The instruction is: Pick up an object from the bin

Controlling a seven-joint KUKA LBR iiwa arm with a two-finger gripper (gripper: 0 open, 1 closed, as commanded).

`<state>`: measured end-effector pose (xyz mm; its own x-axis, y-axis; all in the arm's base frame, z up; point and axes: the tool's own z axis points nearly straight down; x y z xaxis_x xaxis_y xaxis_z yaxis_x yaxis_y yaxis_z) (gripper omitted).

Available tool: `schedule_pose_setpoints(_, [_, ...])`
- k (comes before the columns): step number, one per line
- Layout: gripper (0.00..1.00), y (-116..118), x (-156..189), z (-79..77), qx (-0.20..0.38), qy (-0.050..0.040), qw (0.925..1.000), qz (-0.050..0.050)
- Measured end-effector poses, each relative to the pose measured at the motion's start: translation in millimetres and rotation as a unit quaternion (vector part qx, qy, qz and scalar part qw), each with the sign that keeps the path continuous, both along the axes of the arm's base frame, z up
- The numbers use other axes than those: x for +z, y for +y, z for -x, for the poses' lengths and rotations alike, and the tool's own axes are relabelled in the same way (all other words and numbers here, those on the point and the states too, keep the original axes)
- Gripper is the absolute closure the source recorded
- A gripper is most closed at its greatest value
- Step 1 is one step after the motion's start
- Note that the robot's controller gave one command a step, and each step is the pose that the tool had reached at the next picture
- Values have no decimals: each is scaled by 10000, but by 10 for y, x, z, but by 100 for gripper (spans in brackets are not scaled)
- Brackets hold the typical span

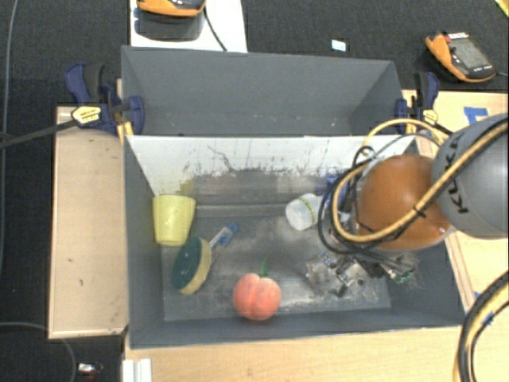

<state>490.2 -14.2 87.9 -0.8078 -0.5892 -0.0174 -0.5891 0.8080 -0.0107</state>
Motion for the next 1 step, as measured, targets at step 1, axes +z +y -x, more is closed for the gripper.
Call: schedule_pose_setpoints(1, [100,-380,-19,-62,299,-14,9996,-4])
